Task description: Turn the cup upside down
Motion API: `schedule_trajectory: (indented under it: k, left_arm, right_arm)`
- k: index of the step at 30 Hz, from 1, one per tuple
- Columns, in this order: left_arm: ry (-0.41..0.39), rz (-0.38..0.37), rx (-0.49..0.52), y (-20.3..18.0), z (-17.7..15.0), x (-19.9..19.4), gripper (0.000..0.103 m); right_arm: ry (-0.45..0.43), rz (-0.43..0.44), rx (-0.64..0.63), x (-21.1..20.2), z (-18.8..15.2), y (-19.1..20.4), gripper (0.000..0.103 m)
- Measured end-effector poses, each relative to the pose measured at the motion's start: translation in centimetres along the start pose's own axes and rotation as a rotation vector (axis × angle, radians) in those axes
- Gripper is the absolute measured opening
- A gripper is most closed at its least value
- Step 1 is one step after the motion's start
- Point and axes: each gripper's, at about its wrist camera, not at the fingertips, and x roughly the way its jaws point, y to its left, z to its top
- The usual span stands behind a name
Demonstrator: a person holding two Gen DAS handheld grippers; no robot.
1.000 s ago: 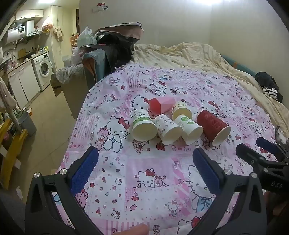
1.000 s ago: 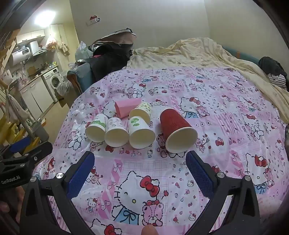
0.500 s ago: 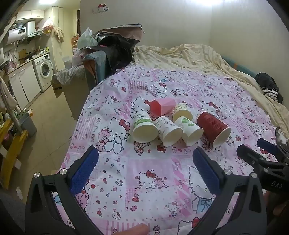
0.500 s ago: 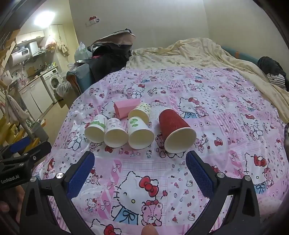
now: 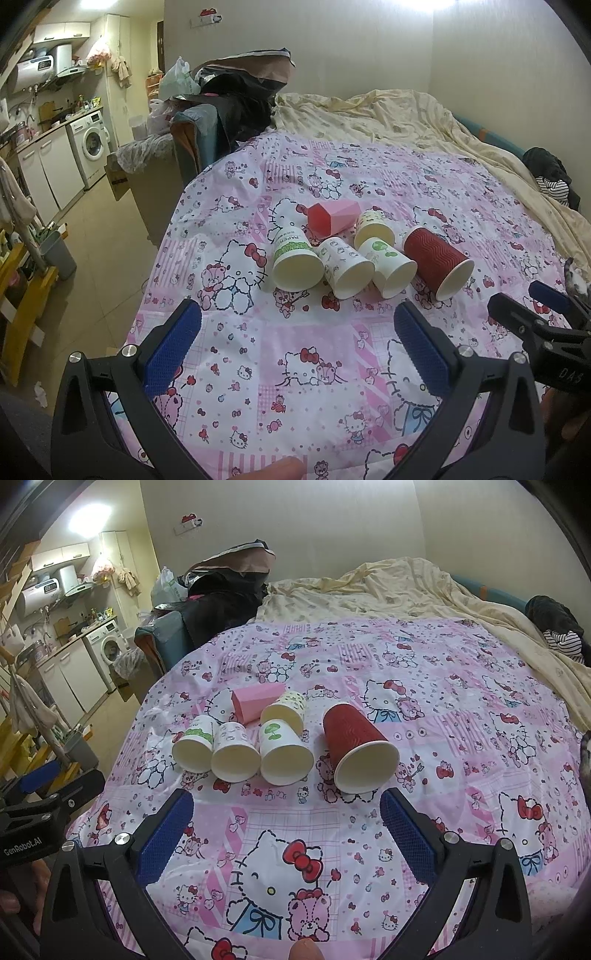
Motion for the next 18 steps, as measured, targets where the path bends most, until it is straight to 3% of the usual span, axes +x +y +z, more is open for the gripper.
schedule_trajectory:
  k: [18]
  left_arm:
    - [-0.003,-0.001,-0.001,-0.03,0.0,-0.1,0.103]
  right_arm:
    - [-0.005,-0.001,0.0,-0.12,-0.21,-0.04,0.103]
